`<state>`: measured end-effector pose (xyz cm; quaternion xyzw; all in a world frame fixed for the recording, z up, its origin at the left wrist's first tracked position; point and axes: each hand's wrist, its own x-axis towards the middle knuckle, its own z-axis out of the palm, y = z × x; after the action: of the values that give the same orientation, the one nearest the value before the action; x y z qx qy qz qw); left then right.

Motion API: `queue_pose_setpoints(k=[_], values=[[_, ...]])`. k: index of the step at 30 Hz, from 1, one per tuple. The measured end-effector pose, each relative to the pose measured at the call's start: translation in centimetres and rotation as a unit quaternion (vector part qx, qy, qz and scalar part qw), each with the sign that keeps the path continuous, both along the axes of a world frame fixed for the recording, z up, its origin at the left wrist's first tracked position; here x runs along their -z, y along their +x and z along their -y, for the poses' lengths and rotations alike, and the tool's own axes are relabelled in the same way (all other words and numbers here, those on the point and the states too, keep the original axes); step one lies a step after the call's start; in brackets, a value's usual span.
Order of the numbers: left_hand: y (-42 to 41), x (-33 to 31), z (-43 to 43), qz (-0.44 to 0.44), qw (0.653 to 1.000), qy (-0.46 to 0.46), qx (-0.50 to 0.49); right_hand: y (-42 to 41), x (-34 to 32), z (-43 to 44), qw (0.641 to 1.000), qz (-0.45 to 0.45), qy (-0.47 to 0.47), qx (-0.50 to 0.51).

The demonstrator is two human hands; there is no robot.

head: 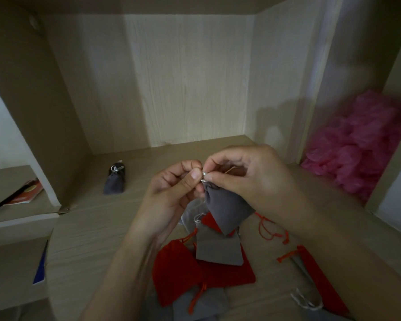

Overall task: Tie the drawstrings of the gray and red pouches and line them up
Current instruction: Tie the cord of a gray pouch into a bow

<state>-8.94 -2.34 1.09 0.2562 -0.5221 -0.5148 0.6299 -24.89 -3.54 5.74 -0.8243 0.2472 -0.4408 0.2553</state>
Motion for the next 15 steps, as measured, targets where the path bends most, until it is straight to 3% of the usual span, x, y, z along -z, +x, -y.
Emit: queue_pose_setpoints(k=[5,15], values=[[-0.06,-0.30,-0.15,-0.038,0.999,0.035,0.004,-0.18,0.02,0.56,0.999,0.023,0.043,-0.022],[0.44,-0.55,-0.42,-0.019,0.999,0.007,0.029,-0.60,-0.59,0.29,0.998,-0.045,0.039,-0.018]])
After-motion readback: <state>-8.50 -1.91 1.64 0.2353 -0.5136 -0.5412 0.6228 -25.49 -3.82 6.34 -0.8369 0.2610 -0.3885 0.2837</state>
